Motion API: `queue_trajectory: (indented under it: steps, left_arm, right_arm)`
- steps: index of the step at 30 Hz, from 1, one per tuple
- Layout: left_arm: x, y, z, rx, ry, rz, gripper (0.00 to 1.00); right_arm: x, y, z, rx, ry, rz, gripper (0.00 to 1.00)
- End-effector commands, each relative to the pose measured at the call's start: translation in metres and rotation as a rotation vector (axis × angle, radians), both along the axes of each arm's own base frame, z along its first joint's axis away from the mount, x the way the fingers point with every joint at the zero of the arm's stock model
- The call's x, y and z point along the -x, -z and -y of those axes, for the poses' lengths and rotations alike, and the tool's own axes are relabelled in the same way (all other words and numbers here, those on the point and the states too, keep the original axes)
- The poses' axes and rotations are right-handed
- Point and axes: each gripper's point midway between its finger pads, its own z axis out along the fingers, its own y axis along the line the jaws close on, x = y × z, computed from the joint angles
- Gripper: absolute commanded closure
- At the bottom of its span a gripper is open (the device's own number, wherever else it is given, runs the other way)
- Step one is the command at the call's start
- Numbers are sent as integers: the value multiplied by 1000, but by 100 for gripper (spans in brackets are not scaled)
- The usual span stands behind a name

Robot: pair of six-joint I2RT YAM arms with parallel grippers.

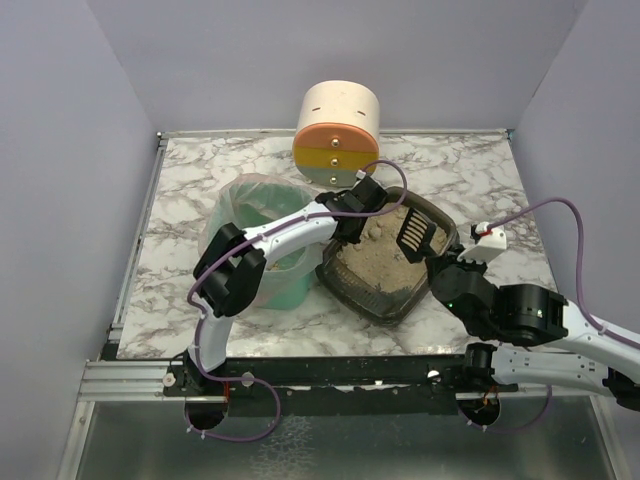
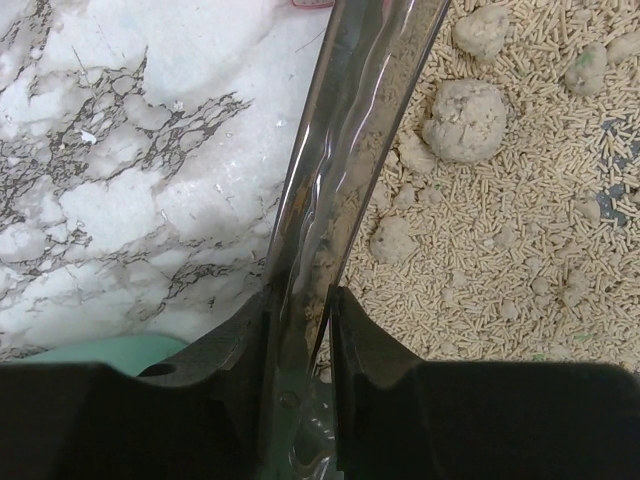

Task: Clean the litter box

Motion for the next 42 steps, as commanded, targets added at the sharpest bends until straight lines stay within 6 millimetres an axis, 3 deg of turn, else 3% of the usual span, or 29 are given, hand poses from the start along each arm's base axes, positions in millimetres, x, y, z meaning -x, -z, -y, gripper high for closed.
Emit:
queue_trajectory:
  steps: [1, 9, 16, 20, 33, 37, 42]
  left_arm:
    - [19, 2, 3, 62, -26, -55, 94]
    - [51, 0, 11, 88, -24, -75, 100]
    - [71, -5, 7, 181, -122, -102, 100]
    - [83, 3, 10, 258, -201, -119, 100]
    - [94, 1, -15, 450, -456, -79, 100]
    - [89, -1, -6, 516, -481, -72, 100]
    - [82, -8, 19, 585, -455, -72, 100]
  right_arm:
    - [-5, 4, -5, 2, 27, 8, 99]
    - [-6, 10, -17, 24, 14, -14, 99]
    - [-3, 20, -20, 5, 4, -41, 99]
    - [-4, 29, -24, -6, 5, -53, 99]
    - [-13, 53, -38, -41, -24, -130, 99]
    - [-25, 58, -39, -51, -43, -170, 99]
    - [-33, 58, -44, -65, -75, -238, 99]
